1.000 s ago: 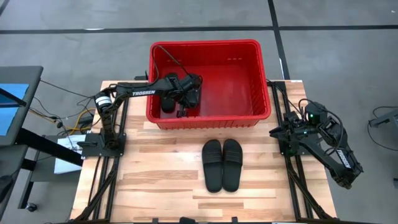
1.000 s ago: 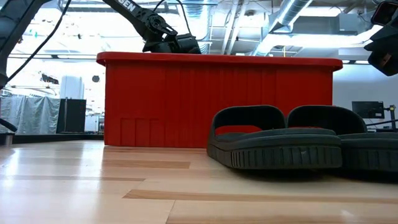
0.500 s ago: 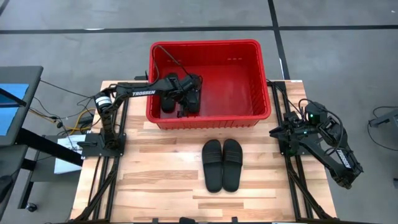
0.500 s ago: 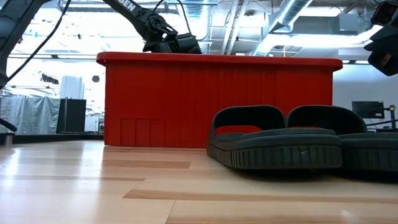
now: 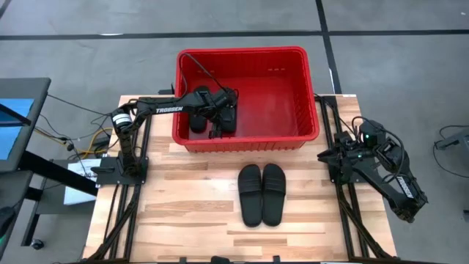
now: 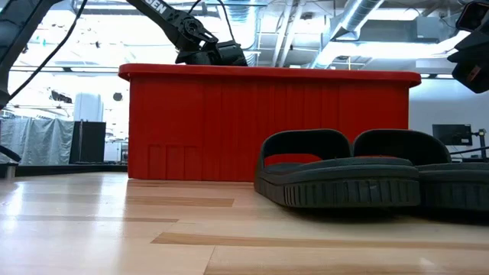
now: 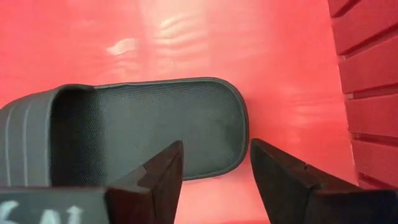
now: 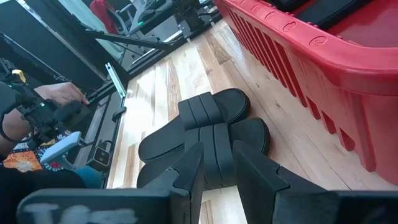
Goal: Pick and place slides into bin
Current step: Put the right slide into the bin
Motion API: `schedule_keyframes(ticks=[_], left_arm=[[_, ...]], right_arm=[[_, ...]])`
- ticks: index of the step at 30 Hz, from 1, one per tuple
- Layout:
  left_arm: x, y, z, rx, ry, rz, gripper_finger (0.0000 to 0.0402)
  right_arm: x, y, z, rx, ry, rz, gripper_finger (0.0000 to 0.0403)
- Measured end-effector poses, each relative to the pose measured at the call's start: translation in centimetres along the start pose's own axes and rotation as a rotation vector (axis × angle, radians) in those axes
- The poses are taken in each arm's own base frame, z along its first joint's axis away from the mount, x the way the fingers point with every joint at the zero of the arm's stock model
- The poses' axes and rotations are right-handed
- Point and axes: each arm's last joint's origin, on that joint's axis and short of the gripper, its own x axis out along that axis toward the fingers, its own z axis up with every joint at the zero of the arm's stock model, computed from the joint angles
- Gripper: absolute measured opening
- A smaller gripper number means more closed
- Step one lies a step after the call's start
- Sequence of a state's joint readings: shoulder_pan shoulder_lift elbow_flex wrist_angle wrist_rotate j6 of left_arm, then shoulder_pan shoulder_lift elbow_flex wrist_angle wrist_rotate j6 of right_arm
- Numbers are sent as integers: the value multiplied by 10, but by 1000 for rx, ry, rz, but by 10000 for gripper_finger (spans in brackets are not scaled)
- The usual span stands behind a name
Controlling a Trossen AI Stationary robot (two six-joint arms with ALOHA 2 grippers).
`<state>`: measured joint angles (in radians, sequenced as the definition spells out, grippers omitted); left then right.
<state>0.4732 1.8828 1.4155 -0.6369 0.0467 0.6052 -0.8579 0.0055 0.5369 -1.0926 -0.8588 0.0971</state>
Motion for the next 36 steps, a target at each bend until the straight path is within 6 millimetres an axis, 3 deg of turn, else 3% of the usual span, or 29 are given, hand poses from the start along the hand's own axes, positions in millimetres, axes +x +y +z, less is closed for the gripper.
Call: schedule_keyframes(ticks=[36], left_arm=[[0,-4,2,-14,4,-8,178]], right_arm=[[0,0,0,0,0,0,77]])
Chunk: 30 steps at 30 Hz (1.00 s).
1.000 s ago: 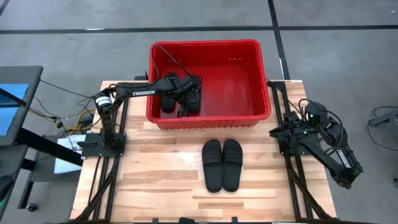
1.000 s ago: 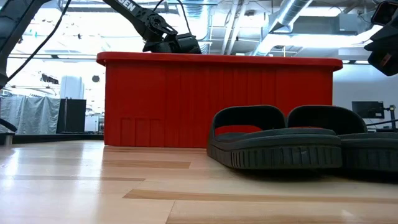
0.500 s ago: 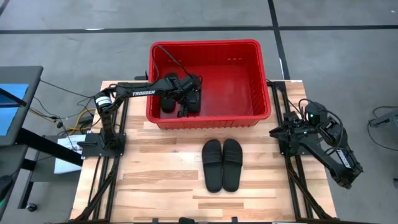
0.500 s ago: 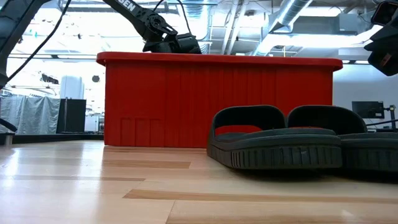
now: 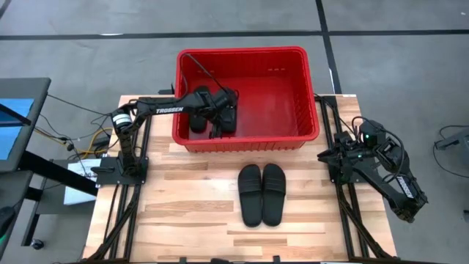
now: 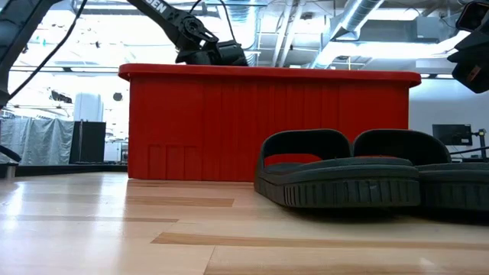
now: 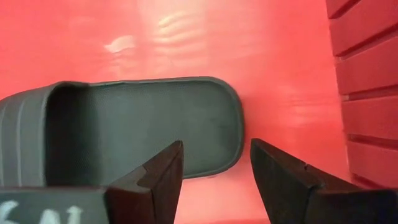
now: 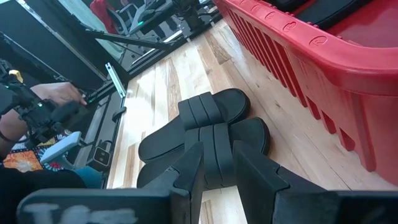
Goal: Pick and place slides into bin
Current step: Put the right slide into the bin
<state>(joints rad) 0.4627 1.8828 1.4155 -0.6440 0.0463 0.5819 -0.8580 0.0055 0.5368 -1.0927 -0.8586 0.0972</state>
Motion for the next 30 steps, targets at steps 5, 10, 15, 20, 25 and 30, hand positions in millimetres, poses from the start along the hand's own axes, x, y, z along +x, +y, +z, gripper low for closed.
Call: schedule_keyframes(ticks=[5,10,15,20,25,30], left_arm=[[0,-6,3,16,1,-6,178],[-11,-3,10,27,16,-17,178],[-33,5,23,27,22,4,178],[-59,14,36,29,16,54,178],[-90,21,47,34,32,114,178],[-126,26,55,-12,41,154,178]], right_arm=[[0,0,0,0,0,0,77],[0,0,0,0,0,0,77],[0,0,0,0,0,0,77],[0,0,0,0,0,0,77],[0,0,0,-1,0,0,77],[0,0,0,0,0,0,77]])
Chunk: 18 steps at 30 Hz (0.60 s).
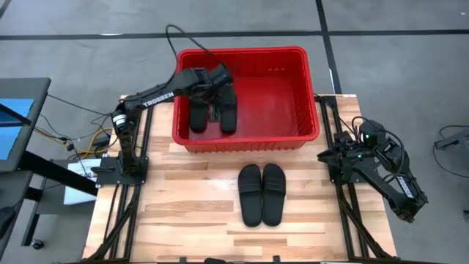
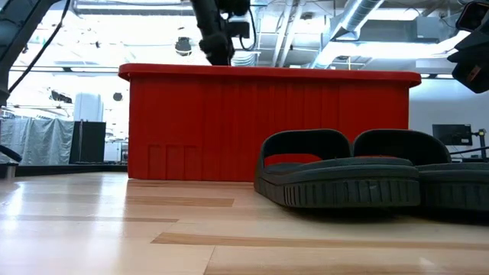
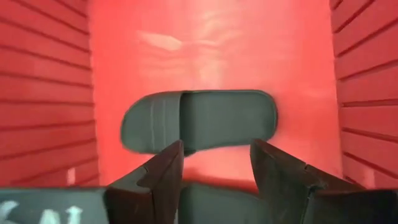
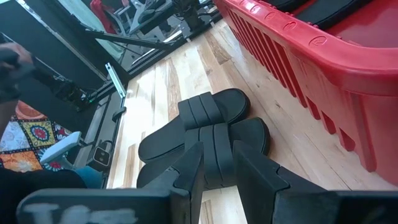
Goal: Pick and place slides into bin
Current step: Put the right slide into the bin
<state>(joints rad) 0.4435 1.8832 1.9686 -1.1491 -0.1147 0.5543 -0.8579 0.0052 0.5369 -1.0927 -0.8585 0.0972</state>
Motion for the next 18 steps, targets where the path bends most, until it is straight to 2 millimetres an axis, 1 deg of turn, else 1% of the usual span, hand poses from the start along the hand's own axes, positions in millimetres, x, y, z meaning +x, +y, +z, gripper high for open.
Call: schedule_keyframes(ticks=[4,7,9,13,16,18], left_arm=[[-26,3,0,-60,-1,-31,178],[-43,1,0,-90,-42,-148,178],[-56,1,0,-100,-119,-254,178],[-86,-2,0,-66,-334,-431,178],[-104,-4,-3,-44,-435,-484,178],[-114,-6,-4,-30,-473,-477,178]], right_arm=[[0,0,0,0,0,0,77],[0,0,0,0,0,0,77],[0,0,0,0,0,0,77],[0,0,0,0,0,0,77],[0,0,0,0,0,0,77],[0,0,0,0,0,0,77]])
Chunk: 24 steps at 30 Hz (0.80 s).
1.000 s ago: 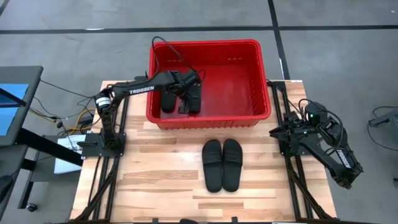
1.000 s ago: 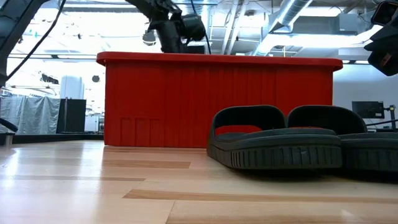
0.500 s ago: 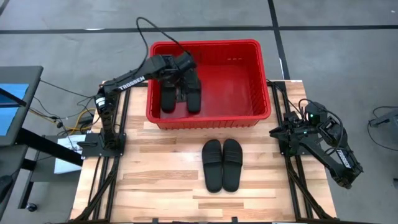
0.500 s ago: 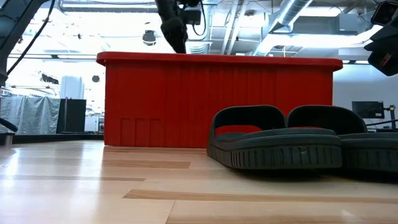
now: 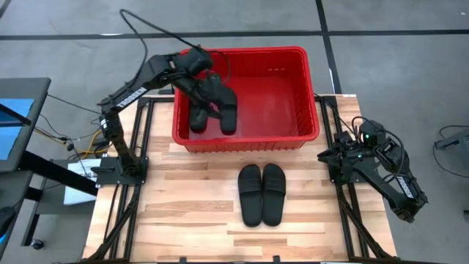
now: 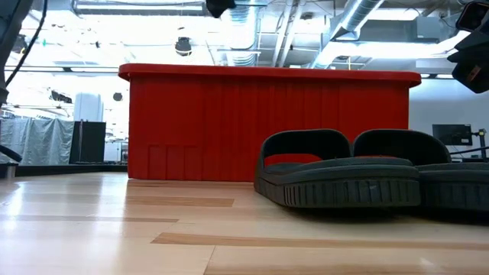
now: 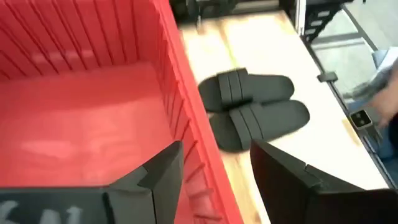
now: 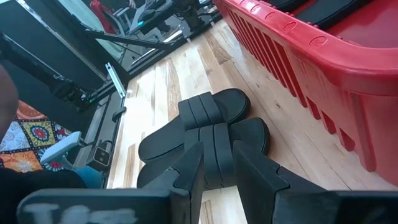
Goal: Pick and place slides into bin
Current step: Put the right slide into the bin
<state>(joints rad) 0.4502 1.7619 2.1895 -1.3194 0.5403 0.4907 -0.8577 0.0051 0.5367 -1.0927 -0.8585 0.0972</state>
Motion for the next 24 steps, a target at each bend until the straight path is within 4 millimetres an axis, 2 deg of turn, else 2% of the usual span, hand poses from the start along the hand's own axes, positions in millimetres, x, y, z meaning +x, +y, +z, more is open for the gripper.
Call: schedule_keyframes(ticks=[6,12,18,21,24], left_arm=[[-8,-15,9,-11,-57,13,178],[2,-37,16,-42,34,165,178],[-10,-72,22,13,-11,170,178],[-19,-90,17,55,-100,164,178],[-29,-105,-3,81,-206,176,178]], right_arm=[[0,0,0,0,0,0,77],[0,0,0,0,0,0,77],[0,0,0,0,0,0,77],[0,0,0,0,0,0,77],[0,0,0,0,0,0,77]])
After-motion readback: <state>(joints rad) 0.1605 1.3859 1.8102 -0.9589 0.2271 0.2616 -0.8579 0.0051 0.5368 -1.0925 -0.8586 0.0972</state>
